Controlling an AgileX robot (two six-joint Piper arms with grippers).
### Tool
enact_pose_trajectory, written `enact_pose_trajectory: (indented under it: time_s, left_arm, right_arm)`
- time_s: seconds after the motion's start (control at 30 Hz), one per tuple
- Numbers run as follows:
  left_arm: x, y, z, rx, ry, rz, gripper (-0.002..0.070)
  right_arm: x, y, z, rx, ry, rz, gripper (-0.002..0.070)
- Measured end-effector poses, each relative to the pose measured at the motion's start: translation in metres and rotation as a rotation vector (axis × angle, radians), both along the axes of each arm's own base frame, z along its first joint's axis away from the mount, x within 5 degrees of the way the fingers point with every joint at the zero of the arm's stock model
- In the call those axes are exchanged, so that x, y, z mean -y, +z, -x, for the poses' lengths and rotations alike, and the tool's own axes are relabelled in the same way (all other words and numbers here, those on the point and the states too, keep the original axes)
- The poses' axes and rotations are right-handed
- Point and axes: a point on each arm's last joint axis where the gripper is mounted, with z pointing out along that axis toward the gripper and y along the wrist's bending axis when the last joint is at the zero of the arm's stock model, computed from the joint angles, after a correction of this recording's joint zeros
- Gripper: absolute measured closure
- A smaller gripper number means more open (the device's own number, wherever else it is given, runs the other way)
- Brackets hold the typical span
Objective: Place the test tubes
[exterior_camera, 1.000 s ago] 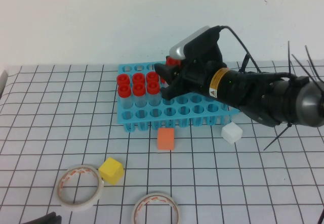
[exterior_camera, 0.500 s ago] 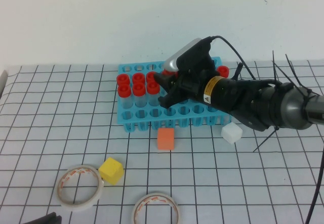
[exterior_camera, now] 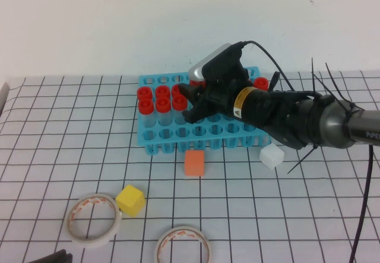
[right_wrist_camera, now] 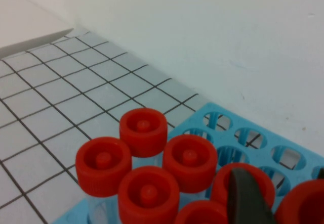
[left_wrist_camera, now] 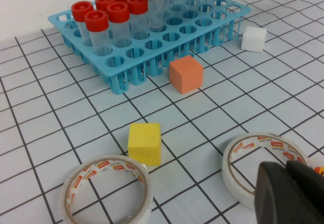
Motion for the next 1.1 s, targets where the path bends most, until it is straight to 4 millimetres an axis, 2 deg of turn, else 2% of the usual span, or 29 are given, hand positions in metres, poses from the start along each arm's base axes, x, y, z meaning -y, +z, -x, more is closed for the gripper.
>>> enact_pose_trajectory:
  time_s: [1.1]
  left_arm:
    - [0.0003,-0.0002,0.0003,-0.005,-0.003,0.003,0.0676]
  right_arm:
    - [-0.0063,0.0050,0.0080,-0.064,-0.023,0.064,0.0416]
